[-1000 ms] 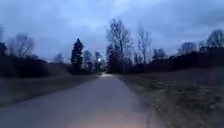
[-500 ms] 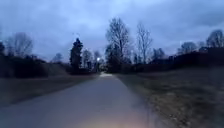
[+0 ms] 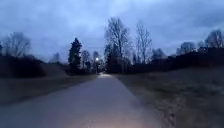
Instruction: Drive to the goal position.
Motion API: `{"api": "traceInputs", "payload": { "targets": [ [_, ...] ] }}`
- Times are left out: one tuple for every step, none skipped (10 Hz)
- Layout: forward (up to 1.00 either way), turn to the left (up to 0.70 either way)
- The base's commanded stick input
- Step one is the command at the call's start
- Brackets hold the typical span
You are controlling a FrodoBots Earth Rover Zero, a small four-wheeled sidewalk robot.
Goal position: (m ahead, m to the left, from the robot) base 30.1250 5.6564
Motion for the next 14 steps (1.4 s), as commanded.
{"api": "traceInputs", "payload": {
  "targets": [
    [1.00,0.00],
    [1.00,0.00],
    [1.00,0.00],
    [1.00,0.00],
    [1.00,0.00],
    [1.00,0.00],
    [1.00,0.15],
    [1.00,0.40],
    [1.00,0.40],
    [1.00,0.28],
    [1.00,0.11],
    [1.00,0.00],
    [1.00,0.00],
    [1.00,0.00]
  ]
}}
